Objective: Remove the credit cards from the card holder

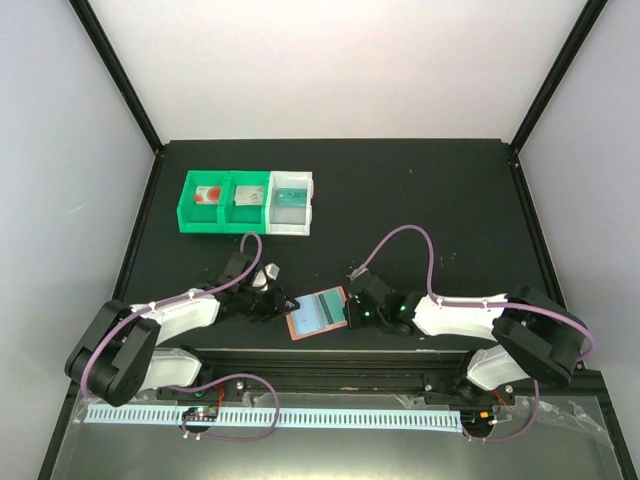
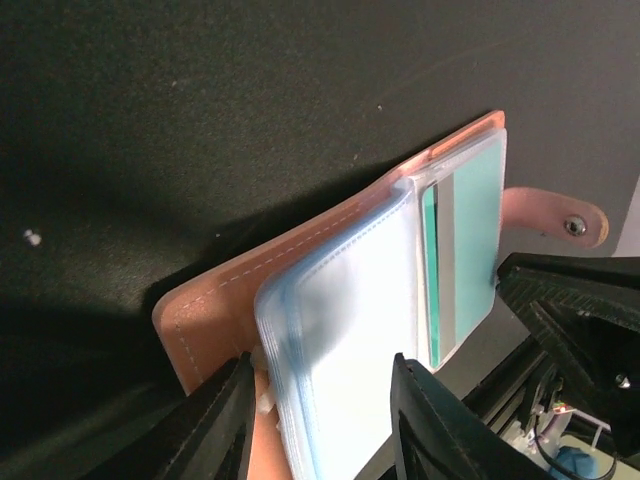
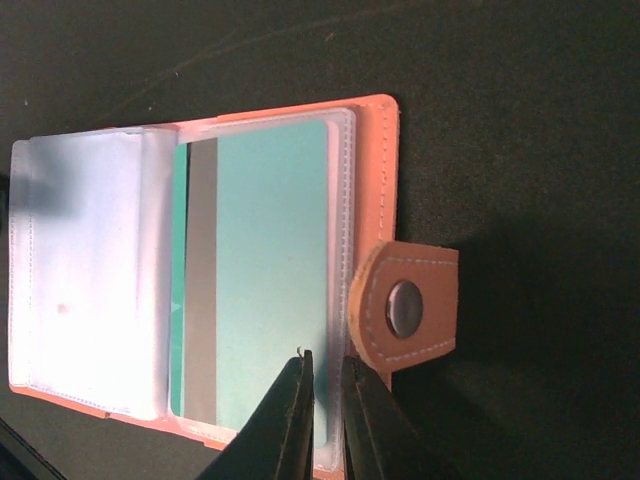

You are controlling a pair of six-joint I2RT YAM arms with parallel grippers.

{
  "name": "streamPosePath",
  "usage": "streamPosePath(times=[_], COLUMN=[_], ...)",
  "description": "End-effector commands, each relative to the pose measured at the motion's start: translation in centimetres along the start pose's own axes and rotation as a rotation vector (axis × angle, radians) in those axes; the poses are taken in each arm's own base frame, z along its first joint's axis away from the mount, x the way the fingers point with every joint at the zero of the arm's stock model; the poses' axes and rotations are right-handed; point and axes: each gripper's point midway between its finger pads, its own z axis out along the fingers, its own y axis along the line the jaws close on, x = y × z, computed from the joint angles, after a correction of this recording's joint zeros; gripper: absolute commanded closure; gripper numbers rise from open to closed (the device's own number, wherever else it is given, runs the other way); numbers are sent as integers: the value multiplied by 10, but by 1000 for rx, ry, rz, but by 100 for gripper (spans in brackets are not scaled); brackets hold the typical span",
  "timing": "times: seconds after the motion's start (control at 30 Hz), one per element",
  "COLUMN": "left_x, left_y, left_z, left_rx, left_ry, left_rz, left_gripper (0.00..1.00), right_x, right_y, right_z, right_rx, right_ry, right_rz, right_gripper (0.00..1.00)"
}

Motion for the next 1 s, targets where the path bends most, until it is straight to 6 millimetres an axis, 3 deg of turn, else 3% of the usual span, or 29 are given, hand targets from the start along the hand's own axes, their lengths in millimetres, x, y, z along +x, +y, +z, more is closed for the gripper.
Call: streamPosePath(times=[0.0,0.17,0.4,0.5,0.6,0.77,0.97], left_x=[-7,-7,-7,-7,-6,-6,-8], left_y=[-18,-19,-29,-43,-58,-73,-58], left_z=[2,7,9,6,1,3,11], left_rx=[79,88,133,190,256,330,239], left_ry=[-21,-10,-4,-2,-5,8,23], left_rz=[16,6,19,32,41,33,18], left_gripper=[61,63,76,91,98,99,98], right_x=[-3,0,4,4,4,6,7], right_y=[6,6,6,5,5,4,7], right_z=[1,2,4,6,5,5,0], right_rx=[-29,-37,-53,-55,-66,-72,-97], right_ry=[-17,-13,-9,-10,-19,-24,-23], right_rz=[15,26,42,50,65,80,109], right_gripper=[90,90,91,91,92,93,94])
